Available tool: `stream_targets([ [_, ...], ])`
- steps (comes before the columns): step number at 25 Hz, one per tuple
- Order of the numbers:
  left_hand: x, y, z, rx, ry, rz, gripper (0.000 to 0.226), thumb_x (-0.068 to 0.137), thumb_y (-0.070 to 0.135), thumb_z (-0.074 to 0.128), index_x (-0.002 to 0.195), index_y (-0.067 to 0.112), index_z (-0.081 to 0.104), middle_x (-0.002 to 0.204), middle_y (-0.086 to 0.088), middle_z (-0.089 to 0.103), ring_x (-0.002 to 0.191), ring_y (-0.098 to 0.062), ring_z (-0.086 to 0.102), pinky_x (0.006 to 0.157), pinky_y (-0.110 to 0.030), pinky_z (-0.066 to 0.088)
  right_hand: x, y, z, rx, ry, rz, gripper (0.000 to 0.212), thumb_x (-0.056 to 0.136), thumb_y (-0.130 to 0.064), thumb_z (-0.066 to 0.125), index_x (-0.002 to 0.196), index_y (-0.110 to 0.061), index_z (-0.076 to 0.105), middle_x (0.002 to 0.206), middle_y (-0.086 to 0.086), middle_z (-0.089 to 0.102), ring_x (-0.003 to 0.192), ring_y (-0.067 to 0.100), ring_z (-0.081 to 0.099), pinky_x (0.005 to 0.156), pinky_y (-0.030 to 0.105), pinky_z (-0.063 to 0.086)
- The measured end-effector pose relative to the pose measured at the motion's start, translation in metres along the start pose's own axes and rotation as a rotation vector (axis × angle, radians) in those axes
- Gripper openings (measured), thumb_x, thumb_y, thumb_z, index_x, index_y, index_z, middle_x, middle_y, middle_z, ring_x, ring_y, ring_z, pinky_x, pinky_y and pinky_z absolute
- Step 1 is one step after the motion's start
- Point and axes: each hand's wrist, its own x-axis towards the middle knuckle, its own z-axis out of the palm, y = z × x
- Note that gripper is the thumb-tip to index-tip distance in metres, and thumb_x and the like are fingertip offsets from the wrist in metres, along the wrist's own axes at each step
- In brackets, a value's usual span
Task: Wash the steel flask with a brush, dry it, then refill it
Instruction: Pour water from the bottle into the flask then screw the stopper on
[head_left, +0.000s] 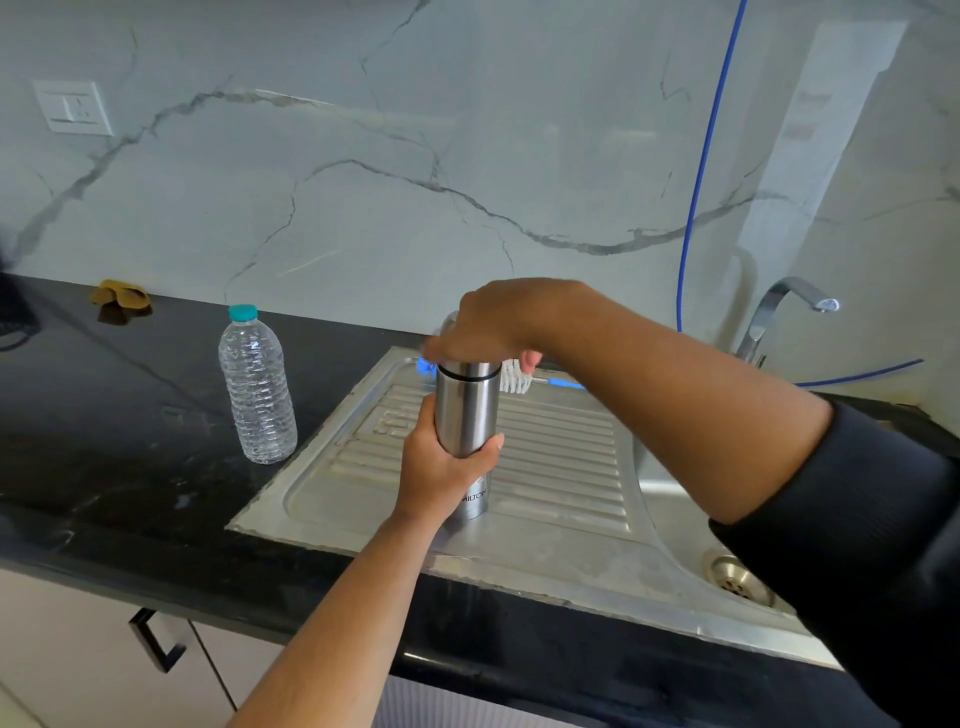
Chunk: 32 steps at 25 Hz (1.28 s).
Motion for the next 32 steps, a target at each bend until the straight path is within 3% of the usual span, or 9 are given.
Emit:
stream_targets([
  [3, 0.001, 0.001, -0.001, 0.003, -0.009, 0.005, 0.06, 0.075, 0.023, 0.091, 0.121, 0.034, 0.053, 0.1, 0.008, 0.067, 0.088, -0.001, 0.068, 0.067, -0.017, 0.058, -0.002, 0.008, -0.008, 0.016, 0.002, -0.115, 0.04, 0.096, -0.042, 0.059, 0.125, -0.014, 0.054, 0.086, 0.004, 0.063, 0.062, 0.014, 0.063, 0.053, 0.027, 0.038],
  [7, -0.001, 0.001, 0.0, -0.009, -0.004, -0.003, 0.059, 0.075, 0.021, 0.09, 0.12, 0.033, 0.054, 0.098, 0.008, 0.068, 0.087, -0.002, 0.068, 0.066, -0.016, 0.057, 0.003, 0.003, 0.011, 0.023, 0.173, 0.004, 0.065, 0.096, -0.072, 0.043, 0.084, -0.01, 0.059, 0.06, 0.002, 0.058, 0.053, 0.013, 0.058, 0.056, 0.027, 0.04],
  [10, -0.001, 0.0, 0.0, -0.014, -0.002, -0.002, 0.06, 0.075, 0.021, 0.09, 0.121, 0.032, 0.054, 0.099, 0.008, 0.068, 0.087, -0.003, 0.069, 0.067, -0.017, 0.057, 0.0, -0.002, 0.001, 0.055, 0.044, 0.061, 0.062, 0.1, -0.07, 0.032, 0.099, -0.012, 0.054, 0.078, 0.001, 0.053, 0.064, 0.016, 0.051, 0.074, 0.031, 0.042],
  [13, 0.002, -0.001, 0.0, -0.001, -0.01, 0.004, 0.062, 0.075, 0.023, 0.091, 0.124, 0.032, 0.054, 0.101, 0.009, 0.068, 0.089, -0.003, 0.069, 0.07, -0.019, 0.059, 0.006, 0.0, -0.012, -0.001, -0.039, -0.067, 0.037, 0.094, -0.044, 0.056, 0.11, -0.012, 0.062, 0.095, 0.006, 0.069, 0.071, 0.02, 0.067, 0.064, 0.029, 0.046],
  [17, 0.001, -0.002, 0.0, 0.007, -0.005, 0.001, 0.064, 0.075, 0.024, 0.09, 0.127, 0.03, 0.053, 0.103, 0.009, 0.067, 0.09, -0.001, 0.067, 0.069, -0.017, 0.059, 0.012, 0.001, -0.003, 0.047, 0.056, -0.028, 0.047, 0.096, -0.057, 0.057, 0.087, -0.011, 0.061, 0.045, 0.001, 0.063, 0.056, 0.018, 0.069, 0.056, 0.028, 0.043],
  [20, 0.0, -0.001, 0.001, -0.001, -0.009, 0.0, 0.064, 0.076, 0.023, 0.09, 0.125, 0.033, 0.052, 0.102, 0.009, 0.067, 0.09, 0.0, 0.067, 0.067, -0.014, 0.057, 0.012, -0.001, 0.0, 0.052, 0.056, 0.055, 0.063, 0.098, -0.07, 0.04, 0.095, -0.01, 0.059, 0.068, 0.004, 0.063, 0.057, 0.016, 0.06, 0.06, 0.028, 0.044],
  [23, 0.001, -0.001, 0.0, 0.002, -0.012, -0.008, 0.064, 0.075, 0.025, 0.091, 0.125, 0.036, 0.051, 0.103, 0.012, 0.067, 0.09, 0.002, 0.068, 0.068, -0.015, 0.058, 0.009, 0.0, -0.013, 0.023, -0.09, 0.009, 0.05, 0.093, -0.06, 0.06, 0.109, -0.013, 0.062, 0.105, 0.006, 0.065, 0.07, 0.02, 0.065, 0.07, 0.031, 0.051],
  [28, 0.0, -0.002, 0.001, 0.011, -0.014, -0.011, 0.064, 0.075, 0.027, 0.091, 0.125, 0.036, 0.051, 0.103, 0.012, 0.067, 0.09, 0.001, 0.068, 0.07, -0.017, 0.058, 0.017, -0.002, -0.011, -0.021, 0.014, -0.042, 0.037, 0.085, -0.045, 0.074, 0.088, -0.01, 0.063, 0.041, 0.003, 0.063, 0.057, 0.021, 0.071, 0.058, 0.027, 0.049],
  [32, 0.0, -0.001, 0.001, 0.015, -0.014, -0.021, 0.063, 0.075, 0.027, 0.091, 0.124, 0.036, 0.052, 0.102, 0.012, 0.068, 0.09, 0.001, 0.067, 0.07, -0.016, 0.057, 0.022, -0.004, -0.007, -0.116, 0.071, -0.018, 0.043, 0.092, -0.053, 0.064, 0.081, -0.013, 0.055, 0.06, 0.001, 0.057, 0.061, 0.015, 0.054, 0.054, 0.028, 0.037],
])
